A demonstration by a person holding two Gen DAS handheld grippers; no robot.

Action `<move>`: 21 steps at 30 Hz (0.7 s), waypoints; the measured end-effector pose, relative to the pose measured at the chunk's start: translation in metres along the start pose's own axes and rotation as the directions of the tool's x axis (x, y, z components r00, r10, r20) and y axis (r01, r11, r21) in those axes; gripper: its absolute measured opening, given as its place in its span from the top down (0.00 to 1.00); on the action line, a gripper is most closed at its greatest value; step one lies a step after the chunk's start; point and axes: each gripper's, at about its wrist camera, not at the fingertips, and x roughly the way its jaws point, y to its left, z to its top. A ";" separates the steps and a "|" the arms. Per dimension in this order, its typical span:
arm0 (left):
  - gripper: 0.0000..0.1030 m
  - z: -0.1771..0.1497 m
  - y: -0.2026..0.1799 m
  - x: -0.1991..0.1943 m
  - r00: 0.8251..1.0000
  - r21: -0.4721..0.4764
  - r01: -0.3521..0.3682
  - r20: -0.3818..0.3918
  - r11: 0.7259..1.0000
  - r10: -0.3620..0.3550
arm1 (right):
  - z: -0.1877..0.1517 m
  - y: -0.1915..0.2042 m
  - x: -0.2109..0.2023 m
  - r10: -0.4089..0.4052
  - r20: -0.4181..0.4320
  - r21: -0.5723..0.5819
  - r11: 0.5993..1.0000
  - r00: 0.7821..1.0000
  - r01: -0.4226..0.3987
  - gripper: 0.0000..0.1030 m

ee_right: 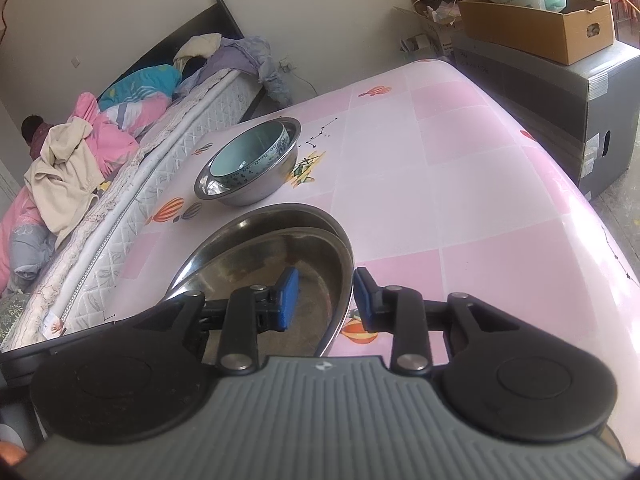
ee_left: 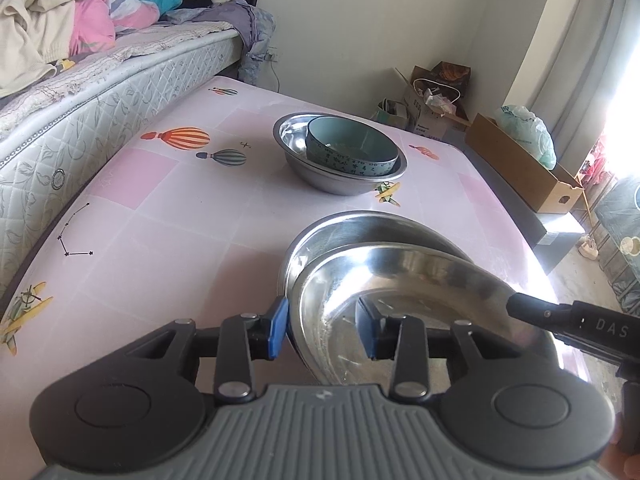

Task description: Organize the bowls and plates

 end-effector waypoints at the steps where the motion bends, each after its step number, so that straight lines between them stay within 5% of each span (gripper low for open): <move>1: 0.62 0.000 0.001 -0.002 1.000 -0.002 0.003 0.007 1.000 -0.003 | 0.001 0.001 0.000 -0.006 0.005 -0.004 1.000 1.000 0.006 0.67; 11: 0.56 -0.003 -0.002 -0.027 0.999 -0.001 0.025 0.033 1.000 -0.025 | 0.001 -0.003 -0.021 0.000 0.041 0.011 1.000 0.999 0.000 0.60; 21: 0.41 -0.035 -0.012 -0.048 0.996 -0.002 0.073 -0.051 0.997 -0.073 | -0.015 -0.027 -0.079 0.037 0.067 0.057 0.998 0.997 -0.041 0.52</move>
